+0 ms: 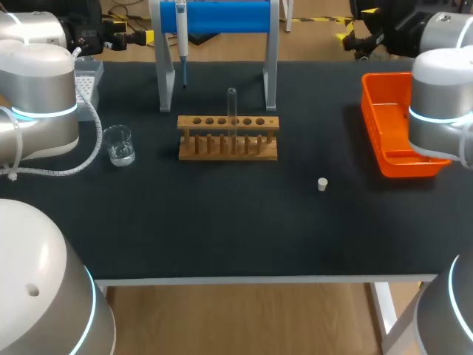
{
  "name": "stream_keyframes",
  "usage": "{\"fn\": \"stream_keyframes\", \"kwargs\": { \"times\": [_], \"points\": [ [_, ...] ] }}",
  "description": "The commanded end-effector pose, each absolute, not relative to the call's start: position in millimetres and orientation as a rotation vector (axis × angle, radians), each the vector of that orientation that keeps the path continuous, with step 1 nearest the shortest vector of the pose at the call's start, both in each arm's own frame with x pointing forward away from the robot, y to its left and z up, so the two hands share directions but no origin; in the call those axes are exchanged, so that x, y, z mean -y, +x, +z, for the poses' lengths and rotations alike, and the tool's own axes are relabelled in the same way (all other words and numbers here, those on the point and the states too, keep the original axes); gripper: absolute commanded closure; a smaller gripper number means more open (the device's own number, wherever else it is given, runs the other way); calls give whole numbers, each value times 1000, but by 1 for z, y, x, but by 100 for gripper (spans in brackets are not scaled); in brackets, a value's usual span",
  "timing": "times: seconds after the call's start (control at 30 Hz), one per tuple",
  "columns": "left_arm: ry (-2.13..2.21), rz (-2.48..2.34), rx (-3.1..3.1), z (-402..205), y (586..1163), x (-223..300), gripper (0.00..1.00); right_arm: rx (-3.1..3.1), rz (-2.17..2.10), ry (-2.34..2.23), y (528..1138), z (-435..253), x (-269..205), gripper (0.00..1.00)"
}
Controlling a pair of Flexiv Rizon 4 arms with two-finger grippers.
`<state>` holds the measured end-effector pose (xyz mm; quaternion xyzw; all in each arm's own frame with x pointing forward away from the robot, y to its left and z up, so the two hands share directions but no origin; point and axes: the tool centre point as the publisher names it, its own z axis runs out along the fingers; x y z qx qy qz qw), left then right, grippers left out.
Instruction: Invert the test tube, pick up the pipette, mount the tip to pipette, aspirate from beaker and dispense into the tube, eject the tip, return the pipette, and cap with the stopper.
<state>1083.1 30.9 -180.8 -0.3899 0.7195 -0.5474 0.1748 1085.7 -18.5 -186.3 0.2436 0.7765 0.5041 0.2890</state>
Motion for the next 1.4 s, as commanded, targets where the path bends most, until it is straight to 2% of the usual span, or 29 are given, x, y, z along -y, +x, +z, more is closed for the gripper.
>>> {"fn": "stream_keyframes", "kwargs": {
  "times": [0.03,0.6,1.07,1.4],
  "points": [
    [-1105,-1551,-2035,-182,1083,-30,0,-2127,1428,542,1048,-190,22,0],
    [-1105,-1551,-2035,-182,1083,-30,0,-2256,1648,272,940,-241,-53,0],
    [-1105,-1551,-2035,-182,1083,-30,0,-2291,1643,164,915,-284,-120,0],
    [-1105,-1551,-2035,-182,1083,-30,0,-2279,1627,156,916,-288,-126,0]
  ]
}}
